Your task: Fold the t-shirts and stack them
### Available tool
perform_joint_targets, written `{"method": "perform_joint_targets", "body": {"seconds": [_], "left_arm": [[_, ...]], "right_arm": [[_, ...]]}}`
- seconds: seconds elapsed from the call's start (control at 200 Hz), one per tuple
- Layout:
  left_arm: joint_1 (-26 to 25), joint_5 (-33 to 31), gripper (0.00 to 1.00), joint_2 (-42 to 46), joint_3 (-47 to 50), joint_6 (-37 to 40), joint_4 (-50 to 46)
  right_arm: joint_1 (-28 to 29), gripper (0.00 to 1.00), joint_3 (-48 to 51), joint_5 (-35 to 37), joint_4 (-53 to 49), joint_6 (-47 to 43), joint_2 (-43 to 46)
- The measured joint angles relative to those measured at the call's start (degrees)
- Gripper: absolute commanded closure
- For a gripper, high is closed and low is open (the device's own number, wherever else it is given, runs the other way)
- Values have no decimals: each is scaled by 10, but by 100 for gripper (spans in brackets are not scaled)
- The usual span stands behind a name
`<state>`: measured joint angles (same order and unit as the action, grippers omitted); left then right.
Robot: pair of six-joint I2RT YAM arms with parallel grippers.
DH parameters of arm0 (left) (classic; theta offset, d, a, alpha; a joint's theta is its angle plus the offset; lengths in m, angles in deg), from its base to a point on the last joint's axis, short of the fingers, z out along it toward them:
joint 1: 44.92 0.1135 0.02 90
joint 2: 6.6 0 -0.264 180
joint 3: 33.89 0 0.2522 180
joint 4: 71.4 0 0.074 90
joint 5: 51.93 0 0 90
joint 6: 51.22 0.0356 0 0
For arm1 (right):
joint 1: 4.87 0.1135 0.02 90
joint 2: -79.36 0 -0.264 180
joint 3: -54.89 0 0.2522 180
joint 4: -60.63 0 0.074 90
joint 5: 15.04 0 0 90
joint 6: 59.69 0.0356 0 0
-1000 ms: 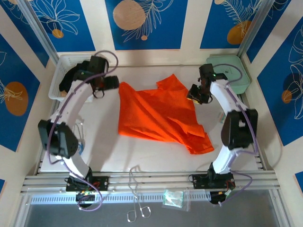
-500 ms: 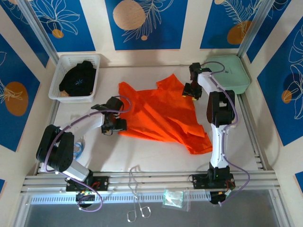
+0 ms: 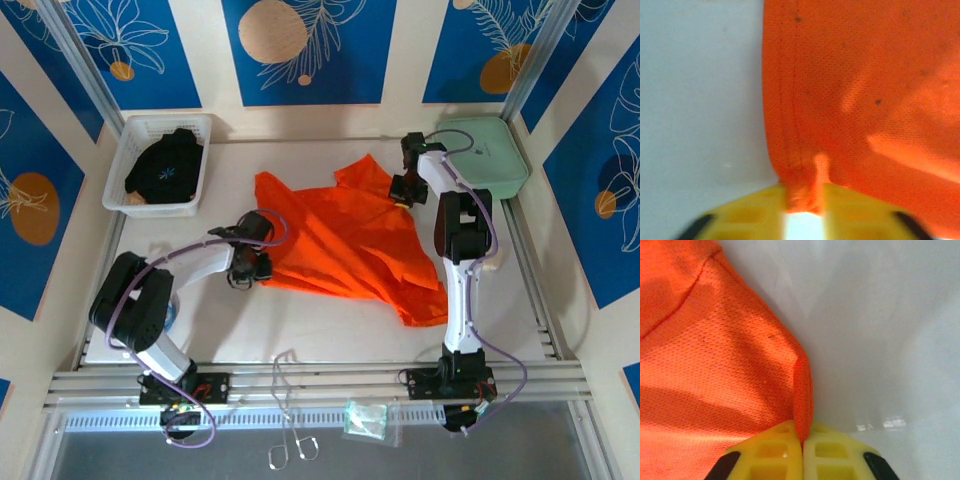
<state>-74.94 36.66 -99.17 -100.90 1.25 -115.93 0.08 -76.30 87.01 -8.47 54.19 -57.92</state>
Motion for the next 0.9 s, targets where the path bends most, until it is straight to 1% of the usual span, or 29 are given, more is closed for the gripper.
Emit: {"method": "perform_joint_targets", "body": {"seconds": [0.11,0.235,0.345,0.465,0.505,0.55,0.635,0.69,0.816,0.846,0.901], "left_arm": [[0,-9,100,14,0,1,-11],[0,-39,100,74,-16,7,-72],[0,-66,100,135,-74,21,-143],[0,-80,100,160,-144,36,-200],[0,-80,100,158,-164,41,-216],[0,-80,100,149,-179,47,-229],[0,-75,100,115,-205,61,-251],[0,-72,100,82,-224,66,-261],[0,-68,100,11,-269,82,-265],[0,-67,100,-9,-294,87,-289],[0,-66,100,-61,-358,97,-305]], "right_arm": [[-3,100,-43,0,-16,-3,-24],[-9,100,-98,0,-38,-8,-53],[-16,100,-165,0,-58,-16,-90],[-19,100,-231,-1,-75,-25,-125],[-19,94,-243,-2,-79,-28,-132],[-19,84,-249,-3,-82,-29,-135],[-16,63,-248,-5,-87,-38,-135],[-13,55,-240,-5,-83,-36,-132],[-5,43,-213,-4,-79,-41,-115],[-2,41,-170,-4,-52,-45,-94],[3,39,-107,-2,-47,-44,-50]]}}
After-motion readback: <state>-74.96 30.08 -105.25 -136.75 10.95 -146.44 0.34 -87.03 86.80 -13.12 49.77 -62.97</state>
